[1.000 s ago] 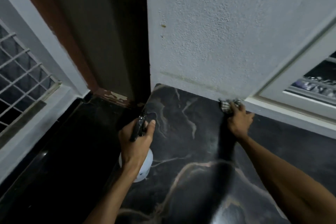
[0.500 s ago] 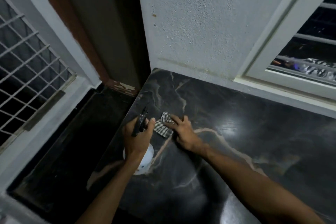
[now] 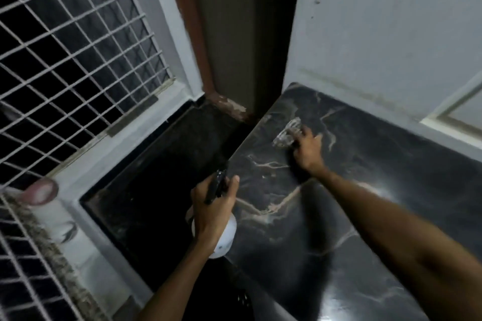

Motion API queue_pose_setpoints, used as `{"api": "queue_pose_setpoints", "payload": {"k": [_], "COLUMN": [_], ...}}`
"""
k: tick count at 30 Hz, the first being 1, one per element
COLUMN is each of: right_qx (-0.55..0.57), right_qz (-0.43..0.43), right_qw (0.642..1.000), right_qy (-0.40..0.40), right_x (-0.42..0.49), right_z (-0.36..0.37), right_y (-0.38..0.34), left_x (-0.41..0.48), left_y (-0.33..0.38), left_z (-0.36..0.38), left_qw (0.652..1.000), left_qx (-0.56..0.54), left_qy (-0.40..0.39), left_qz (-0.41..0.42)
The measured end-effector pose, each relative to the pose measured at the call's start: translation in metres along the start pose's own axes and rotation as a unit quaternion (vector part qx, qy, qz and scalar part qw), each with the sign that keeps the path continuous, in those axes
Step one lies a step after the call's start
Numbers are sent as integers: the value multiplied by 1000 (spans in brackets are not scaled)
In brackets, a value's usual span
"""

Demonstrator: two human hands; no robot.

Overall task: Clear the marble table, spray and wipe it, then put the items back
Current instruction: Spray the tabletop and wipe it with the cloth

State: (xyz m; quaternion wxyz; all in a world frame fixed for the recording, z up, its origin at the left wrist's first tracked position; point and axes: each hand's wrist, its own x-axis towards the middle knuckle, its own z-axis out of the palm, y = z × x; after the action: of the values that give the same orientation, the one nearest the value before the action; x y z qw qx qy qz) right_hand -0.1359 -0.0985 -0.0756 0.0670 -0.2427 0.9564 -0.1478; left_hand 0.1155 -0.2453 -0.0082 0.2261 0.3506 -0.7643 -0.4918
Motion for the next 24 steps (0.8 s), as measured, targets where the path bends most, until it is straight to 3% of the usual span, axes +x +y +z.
{"api": "queue_pose_setpoints", "payload": {"k": [5,11,15,18,20,22,24], "right_qx": [-41,16,62,71,68,26,-21], "right_qz": [-39,-237,-225,-316,-238,-75,-51], "right_qw": [998,967,966,935,965,997,998], "right_qy": [8,-87,-110,-146,-89,-17,-23], "right_x": [36,-98,-146,-182,-157,-114,-114], "right_z": [22,77,78,74,56,29,14], "right_y": [-44,-152,-165,-140,-101,-61,-42], "left_x": [25,23,12,-7,-22,-35,-55], "left_y": [-32,-43,-45,-42,-37,-33,-30], "left_z": [-33,-69,-80,-81,-74,-65,-54], "left_qw": [1000,999,998,999,999,999,999], "left_qx": [15,30,34,9,17,16,19], "left_qy": [23,36,44,40,32,25,22], "left_qz": [3,10,16,12,29,34,33]}}
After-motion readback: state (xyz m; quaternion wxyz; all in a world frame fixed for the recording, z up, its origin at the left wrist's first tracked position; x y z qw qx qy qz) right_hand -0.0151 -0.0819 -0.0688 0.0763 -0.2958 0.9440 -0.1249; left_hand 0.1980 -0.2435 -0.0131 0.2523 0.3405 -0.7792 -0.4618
